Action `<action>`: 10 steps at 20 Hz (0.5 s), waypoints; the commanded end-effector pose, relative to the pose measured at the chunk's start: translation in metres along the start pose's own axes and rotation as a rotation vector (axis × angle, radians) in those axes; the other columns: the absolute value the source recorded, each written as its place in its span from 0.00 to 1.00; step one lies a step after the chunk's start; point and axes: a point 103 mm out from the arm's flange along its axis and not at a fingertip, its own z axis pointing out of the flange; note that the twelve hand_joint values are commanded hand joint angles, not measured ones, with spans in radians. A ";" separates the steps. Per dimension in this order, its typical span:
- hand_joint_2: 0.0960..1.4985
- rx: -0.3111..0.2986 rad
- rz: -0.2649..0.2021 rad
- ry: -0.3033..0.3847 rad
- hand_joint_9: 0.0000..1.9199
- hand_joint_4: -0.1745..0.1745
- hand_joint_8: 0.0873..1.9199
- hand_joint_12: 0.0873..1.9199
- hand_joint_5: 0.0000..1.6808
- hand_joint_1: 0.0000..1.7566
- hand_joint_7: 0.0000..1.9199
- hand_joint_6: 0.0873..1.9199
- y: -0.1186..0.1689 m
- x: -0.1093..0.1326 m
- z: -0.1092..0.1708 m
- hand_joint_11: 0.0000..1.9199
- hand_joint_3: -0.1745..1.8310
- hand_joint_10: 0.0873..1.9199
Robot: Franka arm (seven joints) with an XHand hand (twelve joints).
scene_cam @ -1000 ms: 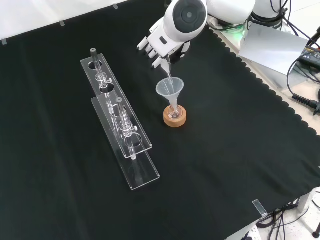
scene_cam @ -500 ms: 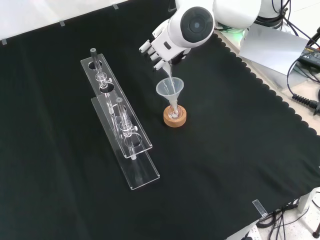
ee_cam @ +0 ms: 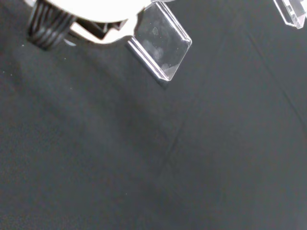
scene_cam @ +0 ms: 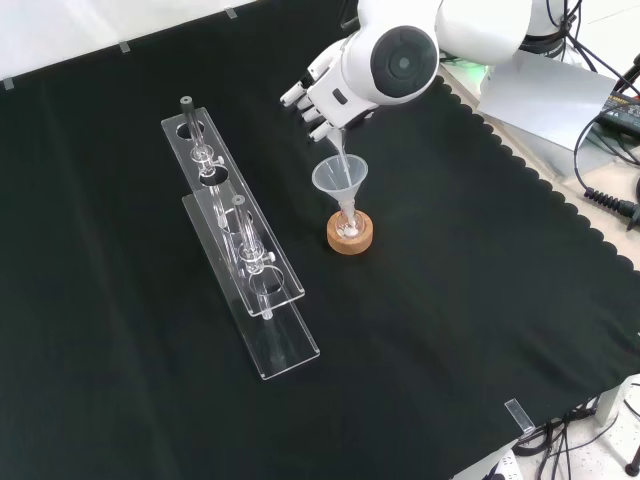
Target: Pour all the NaCl from the weighing funnel into the round-bottom flask.
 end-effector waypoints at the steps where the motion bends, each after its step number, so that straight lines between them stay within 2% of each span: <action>1: 0.39 0.007 0.007 -0.036 0.58 1.00 0.27 0.59 0.71 0.63 0.55 0.43 -0.002 0.001 -0.006 0.37 0.47 0.15; 10: 0.39 0.031 0.016 -0.096 0.58 1.00 0.27 0.59 0.71 0.63 0.55 0.43 -0.004 0.004 -0.013 0.36 0.47 0.15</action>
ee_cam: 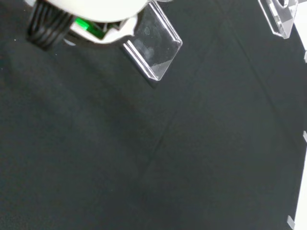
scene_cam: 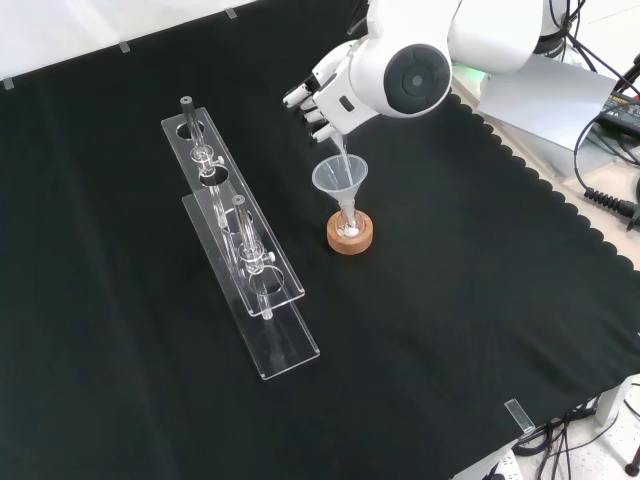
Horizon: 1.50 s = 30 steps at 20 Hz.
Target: Pour all the NaCl from the weighing funnel into the round-bottom flask.
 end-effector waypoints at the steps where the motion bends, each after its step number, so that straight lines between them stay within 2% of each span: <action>1: 0.39 0.021 0.011 -0.034 0.58 1.00 0.27 0.59 0.71 0.63 0.55 0.43 -0.001 0.002 -0.004 0.36 0.47 0.15; 30: 0.39 0.074 0.055 -0.212 0.58 1.00 0.27 0.59 0.71 0.63 0.53 0.42 -0.010 0.008 -0.030 0.36 0.47 0.14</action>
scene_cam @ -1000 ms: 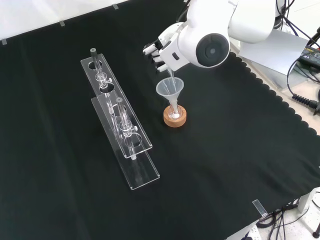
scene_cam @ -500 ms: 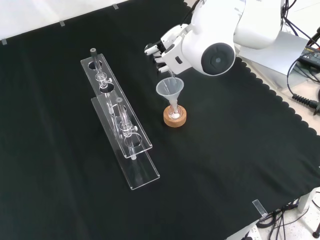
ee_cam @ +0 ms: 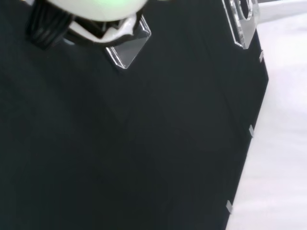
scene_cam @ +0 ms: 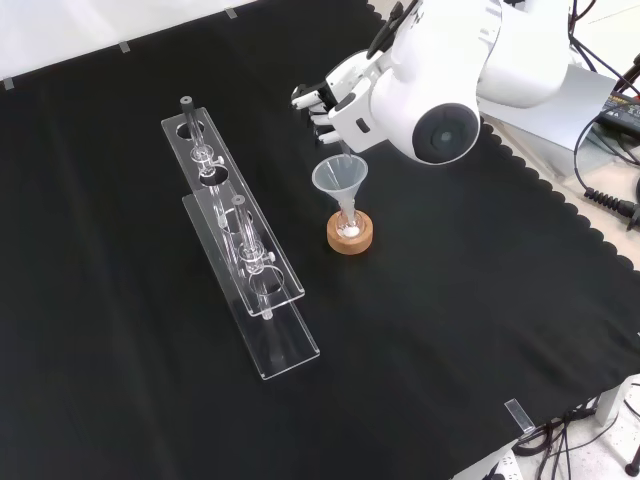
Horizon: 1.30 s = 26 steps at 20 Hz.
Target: Pour all the NaCl from the weighing funnel into the round-bottom flask.
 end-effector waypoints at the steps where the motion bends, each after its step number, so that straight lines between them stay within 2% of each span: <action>1: 0.39 0.005 0.009 -0.040 0.58 1.00 0.27 0.59 0.71 0.63 0.53 0.42 -0.003 0.000 -0.004 0.36 0.47 0.14; 12: 0.39 -0.011 0.028 -0.131 0.58 1.00 0.27 0.59 0.71 0.63 0.53 0.42 -0.008 0.005 -0.021 0.36 0.47 0.14; 17: 0.39 -0.009 0.035 -0.144 0.59 1.00 0.27 0.56 0.71 0.63 0.53 0.42 -0.008 0.008 -0.022 0.40 0.47 0.14; 26: 0.39 0.014 0.051 -0.156 0.59 1.00 0.27 0.56 0.71 0.63 0.53 0.42 -0.007 0.003 -0.019 0.41 0.47 0.14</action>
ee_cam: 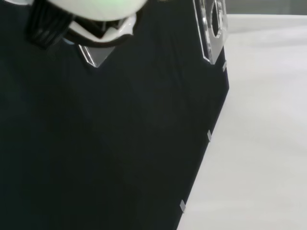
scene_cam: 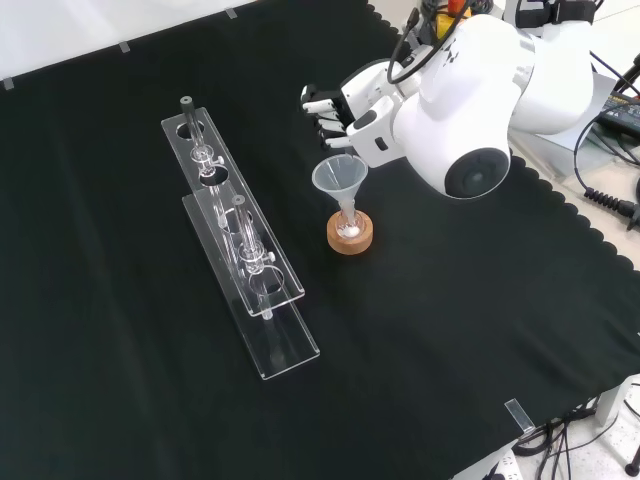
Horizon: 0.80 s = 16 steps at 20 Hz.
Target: Pour all the NaCl from the weighing funnel into the round-bottom flask.
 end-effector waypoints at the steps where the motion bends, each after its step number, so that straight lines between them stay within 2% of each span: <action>1: 0.39 0.004 0.008 -0.004 0.59 1.00 0.27 0.55 0.71 0.63 0.53 0.42 -0.001 -0.002 0.001 0.41 0.46 0.14; 12: 0.39 0.009 -0.014 0.089 0.60 1.00 0.27 0.55 0.71 0.63 0.53 0.41 0.002 -0.007 0.013 0.41 0.46 0.13; 16: 0.39 -0.013 -0.014 0.134 0.60 1.00 0.27 0.55 0.71 0.63 0.53 0.41 0.003 -0.013 0.020 0.41 0.46 0.13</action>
